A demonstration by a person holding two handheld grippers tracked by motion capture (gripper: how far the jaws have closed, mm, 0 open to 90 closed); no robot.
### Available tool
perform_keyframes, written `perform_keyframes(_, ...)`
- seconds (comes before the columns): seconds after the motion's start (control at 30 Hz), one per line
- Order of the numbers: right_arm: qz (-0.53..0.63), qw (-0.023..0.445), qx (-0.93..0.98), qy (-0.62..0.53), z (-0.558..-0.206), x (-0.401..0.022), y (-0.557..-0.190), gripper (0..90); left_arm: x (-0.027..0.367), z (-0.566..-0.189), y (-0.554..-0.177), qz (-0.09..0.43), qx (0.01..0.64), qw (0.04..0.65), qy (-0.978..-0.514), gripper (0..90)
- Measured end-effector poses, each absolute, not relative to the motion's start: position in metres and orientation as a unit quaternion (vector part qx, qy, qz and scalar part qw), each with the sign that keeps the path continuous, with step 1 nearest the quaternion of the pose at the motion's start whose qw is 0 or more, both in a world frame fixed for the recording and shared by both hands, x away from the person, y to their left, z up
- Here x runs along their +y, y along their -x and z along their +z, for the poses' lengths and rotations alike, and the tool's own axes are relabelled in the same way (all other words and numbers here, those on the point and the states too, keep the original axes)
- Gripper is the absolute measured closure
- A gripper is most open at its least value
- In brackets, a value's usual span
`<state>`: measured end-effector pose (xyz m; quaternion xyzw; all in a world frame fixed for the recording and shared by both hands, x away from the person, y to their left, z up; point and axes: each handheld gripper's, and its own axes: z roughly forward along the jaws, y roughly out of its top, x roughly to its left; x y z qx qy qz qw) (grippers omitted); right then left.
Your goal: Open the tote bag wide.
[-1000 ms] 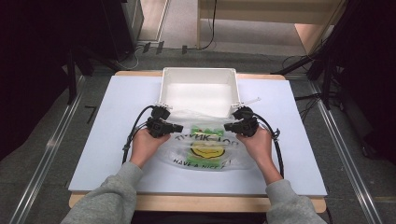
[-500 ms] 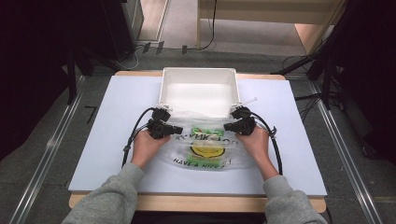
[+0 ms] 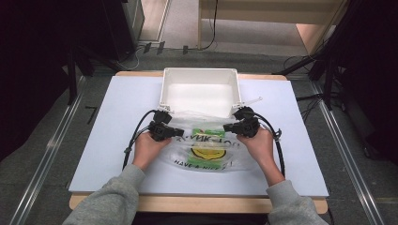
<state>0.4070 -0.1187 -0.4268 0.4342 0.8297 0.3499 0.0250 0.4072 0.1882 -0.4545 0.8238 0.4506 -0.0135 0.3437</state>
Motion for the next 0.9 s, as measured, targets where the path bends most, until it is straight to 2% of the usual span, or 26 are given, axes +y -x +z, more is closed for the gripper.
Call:
perform_keyframes(0.43,0.369,0.030,0.840,-0.397,-0.407,-0.092,-0.407,90.0,0.185,-0.455,-0.404,-0.015,0.447,0.344,-0.826,90.0)
perform_keyframes(0.9,0.347,0.026,0.834,-0.429,-0.444,-0.079,-0.445,90.0,0.185,-0.455,-0.398,-0.029,0.443,0.345,-0.827,90.0)
